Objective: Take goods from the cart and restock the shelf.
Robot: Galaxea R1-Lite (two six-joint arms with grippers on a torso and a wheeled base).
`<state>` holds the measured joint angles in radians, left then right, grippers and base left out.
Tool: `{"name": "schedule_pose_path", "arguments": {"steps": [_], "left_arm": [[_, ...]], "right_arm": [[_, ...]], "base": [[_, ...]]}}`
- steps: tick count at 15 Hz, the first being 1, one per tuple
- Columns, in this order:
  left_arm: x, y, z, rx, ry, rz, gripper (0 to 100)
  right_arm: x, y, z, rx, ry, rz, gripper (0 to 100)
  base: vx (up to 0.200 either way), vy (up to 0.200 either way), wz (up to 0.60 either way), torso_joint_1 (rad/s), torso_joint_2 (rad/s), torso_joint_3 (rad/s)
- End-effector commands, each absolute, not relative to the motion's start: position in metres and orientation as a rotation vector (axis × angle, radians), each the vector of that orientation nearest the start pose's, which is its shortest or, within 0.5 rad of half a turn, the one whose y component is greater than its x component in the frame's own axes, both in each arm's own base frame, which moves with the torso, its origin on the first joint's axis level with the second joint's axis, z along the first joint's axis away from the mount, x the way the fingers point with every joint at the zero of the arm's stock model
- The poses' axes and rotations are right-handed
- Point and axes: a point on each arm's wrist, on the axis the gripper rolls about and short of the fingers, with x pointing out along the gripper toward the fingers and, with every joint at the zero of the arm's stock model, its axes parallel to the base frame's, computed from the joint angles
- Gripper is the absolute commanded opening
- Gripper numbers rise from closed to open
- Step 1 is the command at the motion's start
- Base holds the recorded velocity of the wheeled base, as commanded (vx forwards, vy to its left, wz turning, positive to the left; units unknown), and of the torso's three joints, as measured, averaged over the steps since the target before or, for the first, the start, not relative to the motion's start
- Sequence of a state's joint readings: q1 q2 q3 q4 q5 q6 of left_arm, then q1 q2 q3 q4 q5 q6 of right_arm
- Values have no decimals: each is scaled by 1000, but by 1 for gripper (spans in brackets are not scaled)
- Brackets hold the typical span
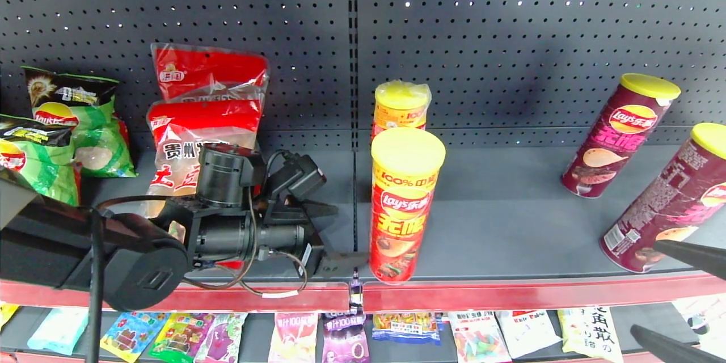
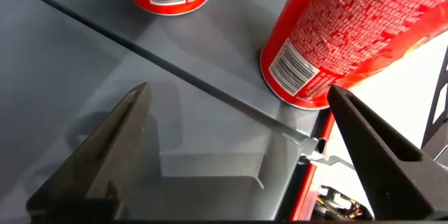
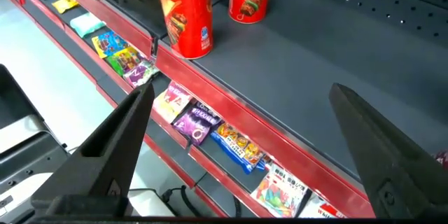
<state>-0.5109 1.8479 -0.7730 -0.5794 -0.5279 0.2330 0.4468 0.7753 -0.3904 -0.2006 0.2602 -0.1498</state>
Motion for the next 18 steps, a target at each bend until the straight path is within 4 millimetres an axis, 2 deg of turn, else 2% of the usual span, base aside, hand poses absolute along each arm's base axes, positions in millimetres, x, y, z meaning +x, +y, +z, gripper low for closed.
{"name": "schedule_pose_path", "arguments": {"steps": [1,5,8,10,11,12,13,15,16,18], "left_arm": [[274,-166,123,203,397,-1072,100],[269,-162,125,201,397,-1064,100],[235,-124,144,193,300,-951,100],[197,-92,164,140,238,-828,100],[170,-78,173,93,202,-739,100],[151,-68,176,61,184,-673,100],[126,-56,178,35,171,-588,100],[94,-40,177,23,175,-457,100],[66,-26,171,13,221,-337,100],[32,-9,163,-39,261,-199,100]], "right_arm": [[67,38,195,-160,139,718,100],[66,38,191,-161,153,717,100],[59,33,176,-164,173,696,100],[46,25,165,-160,152,661,100],[36,20,155,-157,132,629,100],[29,16,148,-156,123,601,100],[20,12,143,-154,110,554,100],[9,7,139,-121,135,457,100],[0,3,142,-60,169,320,100],[-10,0,141,-23,210,164,100]], "base": [[0,0,0,0,0,0],[0,0,0,0,0,0],[0,0,0,0,0,0],[0,0,0,0,0,0],[0,0,0,0,0,0],[0,0,0,0,0,0],[0,0,0,0,0,0],[0,0,0,0,0,0],[0,0,0,0,0,0],[0,0,0,0,0,0]]}}
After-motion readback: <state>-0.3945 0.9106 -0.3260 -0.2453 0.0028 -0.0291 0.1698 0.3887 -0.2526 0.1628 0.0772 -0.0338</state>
